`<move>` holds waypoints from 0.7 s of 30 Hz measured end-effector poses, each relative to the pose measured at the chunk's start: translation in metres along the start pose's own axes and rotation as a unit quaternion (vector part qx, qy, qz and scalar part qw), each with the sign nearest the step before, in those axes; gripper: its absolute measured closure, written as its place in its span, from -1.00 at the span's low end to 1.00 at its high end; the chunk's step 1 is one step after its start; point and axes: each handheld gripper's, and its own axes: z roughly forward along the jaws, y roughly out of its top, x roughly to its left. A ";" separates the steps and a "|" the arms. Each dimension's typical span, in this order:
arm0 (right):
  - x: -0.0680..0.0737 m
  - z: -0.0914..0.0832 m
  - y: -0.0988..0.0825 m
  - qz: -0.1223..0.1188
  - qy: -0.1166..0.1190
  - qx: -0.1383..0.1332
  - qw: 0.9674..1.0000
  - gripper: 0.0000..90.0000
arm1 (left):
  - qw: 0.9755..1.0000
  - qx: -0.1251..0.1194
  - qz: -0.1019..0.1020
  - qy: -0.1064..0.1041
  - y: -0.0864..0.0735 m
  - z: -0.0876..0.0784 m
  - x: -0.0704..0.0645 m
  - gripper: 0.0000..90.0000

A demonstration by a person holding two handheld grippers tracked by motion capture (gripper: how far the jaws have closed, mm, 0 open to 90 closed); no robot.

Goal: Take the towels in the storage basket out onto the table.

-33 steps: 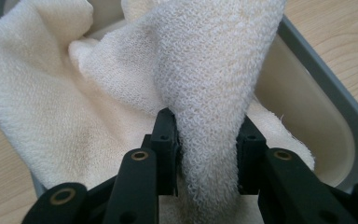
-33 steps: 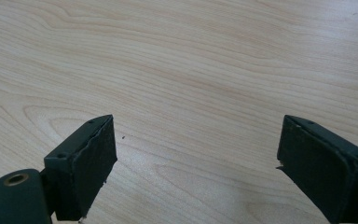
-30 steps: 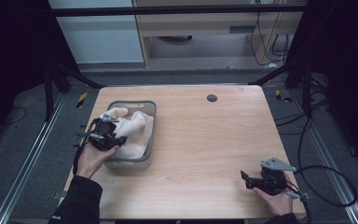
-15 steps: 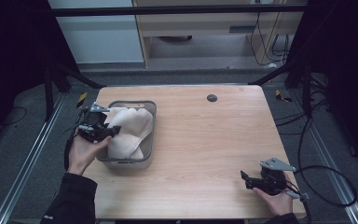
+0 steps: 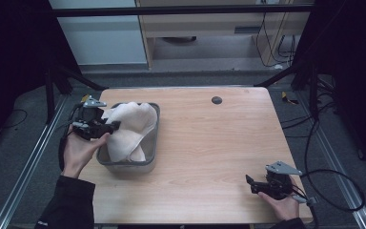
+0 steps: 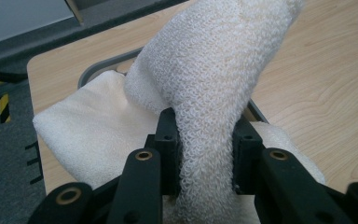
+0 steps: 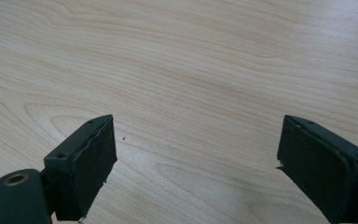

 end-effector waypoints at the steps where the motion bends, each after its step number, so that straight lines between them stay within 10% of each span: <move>1: 0.000 0.000 0.000 0.003 0.002 0.001 1.000 -0.74 | 1.000 -0.002 0.003 0.001 0.001 -0.002 0.000 0.54; 21: 0.000 0.000 0.000 0.000 -0.001 0.000 1.000 -0.74 | 0.998 -0.031 0.026 -0.039 0.026 -0.045 -0.016 0.54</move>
